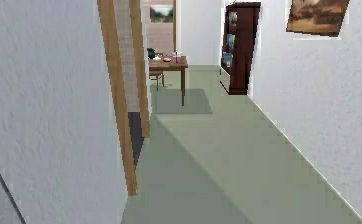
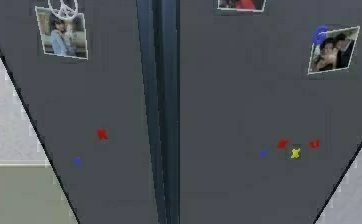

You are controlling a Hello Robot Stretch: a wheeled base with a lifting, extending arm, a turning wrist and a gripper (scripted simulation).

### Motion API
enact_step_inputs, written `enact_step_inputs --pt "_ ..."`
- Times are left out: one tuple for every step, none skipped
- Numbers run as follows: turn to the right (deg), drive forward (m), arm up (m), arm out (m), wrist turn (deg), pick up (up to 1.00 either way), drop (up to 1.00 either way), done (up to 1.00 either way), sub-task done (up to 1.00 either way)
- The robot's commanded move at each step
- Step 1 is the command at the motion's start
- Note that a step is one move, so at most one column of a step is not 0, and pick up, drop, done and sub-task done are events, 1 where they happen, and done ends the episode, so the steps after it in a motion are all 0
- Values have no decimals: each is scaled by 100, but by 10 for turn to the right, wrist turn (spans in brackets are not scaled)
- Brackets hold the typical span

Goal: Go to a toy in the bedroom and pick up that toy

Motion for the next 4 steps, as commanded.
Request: enact_step_inputs --pt "-30 0 0 0 0 0 0 0 0" --pt "0 100 0 0 0 0 0 0 0" --pt "0 55 0 0 0 0 0 0 0" --pt "-240 0 0 0 0 0 0 0 0"
